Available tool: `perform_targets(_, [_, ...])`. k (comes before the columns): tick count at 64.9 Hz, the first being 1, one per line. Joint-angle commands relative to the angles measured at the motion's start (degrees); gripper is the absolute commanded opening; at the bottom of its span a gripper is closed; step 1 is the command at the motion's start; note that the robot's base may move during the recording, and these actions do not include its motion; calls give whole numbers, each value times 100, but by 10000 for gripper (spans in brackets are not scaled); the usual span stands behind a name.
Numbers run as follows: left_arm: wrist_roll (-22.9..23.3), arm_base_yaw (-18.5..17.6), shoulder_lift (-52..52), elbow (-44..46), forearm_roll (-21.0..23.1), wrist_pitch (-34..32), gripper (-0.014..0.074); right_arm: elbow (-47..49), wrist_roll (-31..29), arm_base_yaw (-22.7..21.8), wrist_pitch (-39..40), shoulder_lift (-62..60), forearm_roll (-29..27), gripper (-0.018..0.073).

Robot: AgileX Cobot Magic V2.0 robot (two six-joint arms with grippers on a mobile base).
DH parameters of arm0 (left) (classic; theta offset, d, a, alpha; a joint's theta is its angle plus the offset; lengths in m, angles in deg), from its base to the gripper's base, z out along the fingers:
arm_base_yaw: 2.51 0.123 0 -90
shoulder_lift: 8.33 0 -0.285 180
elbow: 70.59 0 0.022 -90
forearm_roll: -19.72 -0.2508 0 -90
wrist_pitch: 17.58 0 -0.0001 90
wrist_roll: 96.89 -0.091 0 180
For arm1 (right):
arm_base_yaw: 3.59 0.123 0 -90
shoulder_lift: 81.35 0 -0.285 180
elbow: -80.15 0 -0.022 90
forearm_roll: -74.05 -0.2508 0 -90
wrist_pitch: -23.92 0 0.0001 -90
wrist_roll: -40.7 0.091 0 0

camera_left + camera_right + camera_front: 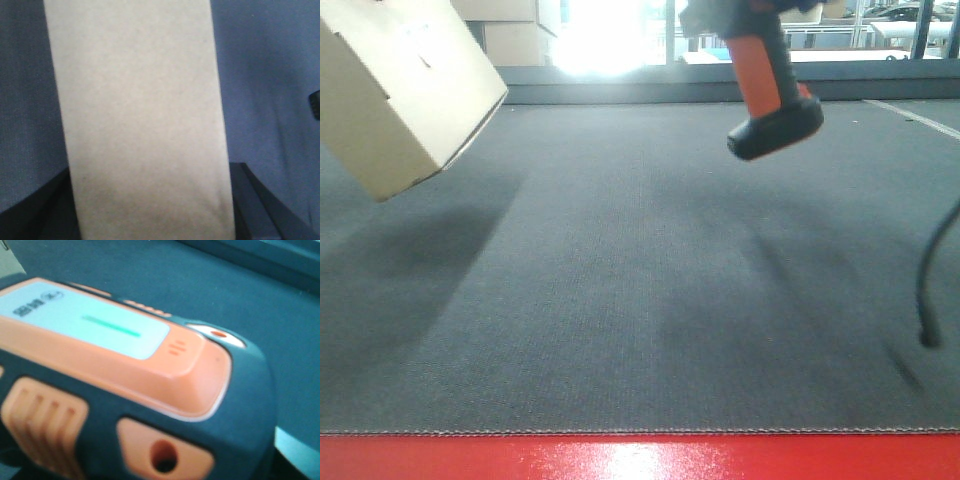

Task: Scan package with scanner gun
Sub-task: 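Lift the scanner gun with the right gripper and aim it at the box label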

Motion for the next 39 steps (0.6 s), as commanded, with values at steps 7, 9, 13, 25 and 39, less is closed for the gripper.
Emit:
perform_targets(7, [-22,-9,-45,3,14,-44,-111,194,-66,-179,117,-130,510,-153])
perform_targets(9, [-22,-9,-45,3,14,-44,-111,194,-66,-211,102,-130,510,-153])
perform_targets(13, [-22,-9,-45,3,14,-44,-111,194,-66,-286,58,-130,522,-153])
perform_targets(25, [-22,-9,-45,3,14,-44,-111,194,-66,-309,34,-130,535,-153])
perform_targets(39, [-22,-9,-45,3,14,-44,-111,194,-66,-309,34,-130,535,-153])
